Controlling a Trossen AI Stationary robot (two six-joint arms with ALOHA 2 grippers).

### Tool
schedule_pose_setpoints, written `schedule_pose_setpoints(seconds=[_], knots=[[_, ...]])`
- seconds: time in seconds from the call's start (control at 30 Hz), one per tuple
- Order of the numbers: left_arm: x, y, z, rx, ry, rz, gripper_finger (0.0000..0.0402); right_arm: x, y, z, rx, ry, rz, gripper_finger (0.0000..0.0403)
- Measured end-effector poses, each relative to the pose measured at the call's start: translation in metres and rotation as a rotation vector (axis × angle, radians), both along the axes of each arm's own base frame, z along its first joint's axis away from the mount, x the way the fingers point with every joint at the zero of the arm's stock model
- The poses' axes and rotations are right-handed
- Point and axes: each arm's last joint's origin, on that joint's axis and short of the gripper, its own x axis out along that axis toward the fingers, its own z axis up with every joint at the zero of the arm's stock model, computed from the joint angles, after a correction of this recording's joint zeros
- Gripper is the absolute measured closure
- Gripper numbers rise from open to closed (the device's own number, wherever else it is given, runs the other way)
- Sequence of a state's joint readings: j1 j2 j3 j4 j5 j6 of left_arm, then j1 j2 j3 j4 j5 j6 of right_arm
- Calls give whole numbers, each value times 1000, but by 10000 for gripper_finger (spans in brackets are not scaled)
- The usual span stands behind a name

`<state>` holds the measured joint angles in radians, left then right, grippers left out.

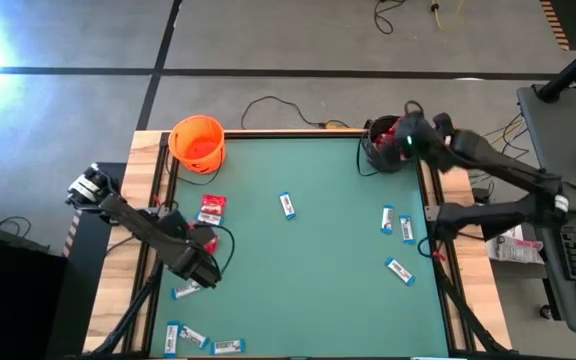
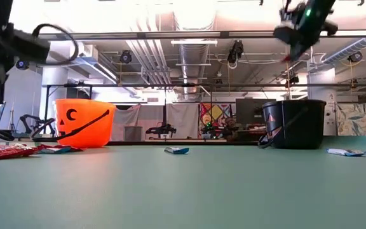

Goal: Sort candy by brand, put in halloween buckets
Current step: Put the red candy into the black bucket, then move the red candies to the center of the table

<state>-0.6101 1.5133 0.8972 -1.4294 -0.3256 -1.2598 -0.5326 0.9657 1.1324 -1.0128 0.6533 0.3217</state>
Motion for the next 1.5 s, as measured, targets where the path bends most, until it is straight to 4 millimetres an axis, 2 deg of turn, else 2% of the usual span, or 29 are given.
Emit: schedule_pose_setpoints(seconds=[0.13, 0.27, 0.53, 0.67, 0.83, 0.97, 1.1, 1.37, 1.5], knots=[[-3, 0, -8, -22, 57, 17, 247, -9, -34, -20, 193, -46, -94, 374], [-4, -5, -6, -35, 65, -13, 247, -13, -55, -43, 294, -36, -188, 374], [-11, -25, 3, -9, -14, -105, 247, 4, -76, -69, 362, -24, -285, 374], [-17, -26, -1, 14, -36, -33, 247, 12, -84, -84, 399, 20, -298, 366], [-15, -22, -2, 22, -49, 42, 247, 21, -90, -95, 413, 18, -319, 346], [-10, -13, -2, 5, -9, 65, 247, 24, -92, -99, 436, -1, -308, 317], [-2, 4, -5, -6, 34, 108, 247, 25, -89, -95, 423, 9, -267, 270], [1, 26, -19, -88, 118, 176, 247, 31, -68, -67, 290, -44, -118, 193], [-4, 37, -28, -94, 167, 228, 246, 33, -56, -55, 242, -70, -42, 164]])
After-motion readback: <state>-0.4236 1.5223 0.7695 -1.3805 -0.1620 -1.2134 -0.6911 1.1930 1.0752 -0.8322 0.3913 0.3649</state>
